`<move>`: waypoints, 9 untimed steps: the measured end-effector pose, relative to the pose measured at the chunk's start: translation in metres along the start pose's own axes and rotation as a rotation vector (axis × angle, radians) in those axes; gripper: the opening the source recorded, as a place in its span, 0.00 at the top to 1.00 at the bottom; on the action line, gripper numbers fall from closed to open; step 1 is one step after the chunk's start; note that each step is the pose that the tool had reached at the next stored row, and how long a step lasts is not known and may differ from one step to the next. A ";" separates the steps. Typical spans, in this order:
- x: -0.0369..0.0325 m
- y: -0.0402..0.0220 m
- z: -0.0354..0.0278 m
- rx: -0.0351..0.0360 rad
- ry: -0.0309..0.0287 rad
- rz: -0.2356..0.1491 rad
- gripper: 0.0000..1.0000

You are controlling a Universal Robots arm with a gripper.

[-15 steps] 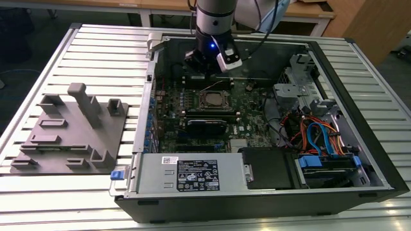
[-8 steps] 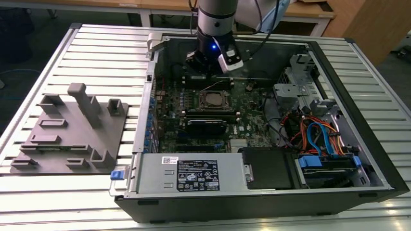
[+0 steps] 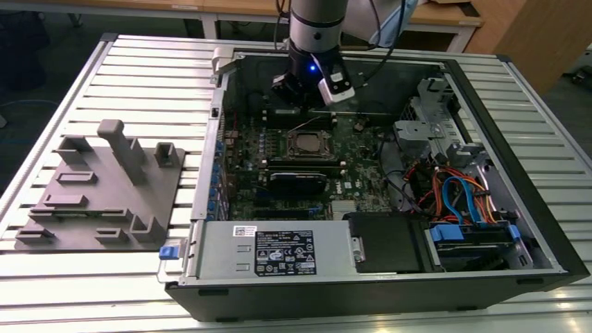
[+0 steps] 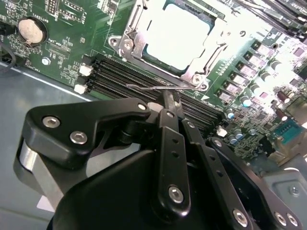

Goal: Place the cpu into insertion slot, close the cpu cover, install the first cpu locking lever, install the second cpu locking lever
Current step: 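Install the first cpu locking lever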

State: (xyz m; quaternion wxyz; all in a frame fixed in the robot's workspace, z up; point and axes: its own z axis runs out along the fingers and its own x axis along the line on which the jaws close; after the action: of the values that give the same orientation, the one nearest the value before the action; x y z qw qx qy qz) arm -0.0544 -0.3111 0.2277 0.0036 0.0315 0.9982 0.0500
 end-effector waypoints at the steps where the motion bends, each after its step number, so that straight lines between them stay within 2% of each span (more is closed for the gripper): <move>1: -0.0003 0.0000 0.0004 0.0001 0.0001 0.000 0.89; 9: -0.0051 0.0022 0.0031 -0.0005 0.0002 0.000 0.89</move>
State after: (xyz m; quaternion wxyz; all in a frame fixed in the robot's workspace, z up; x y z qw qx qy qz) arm -0.0492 -0.3089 0.2249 0.0036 0.0315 0.9982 0.0502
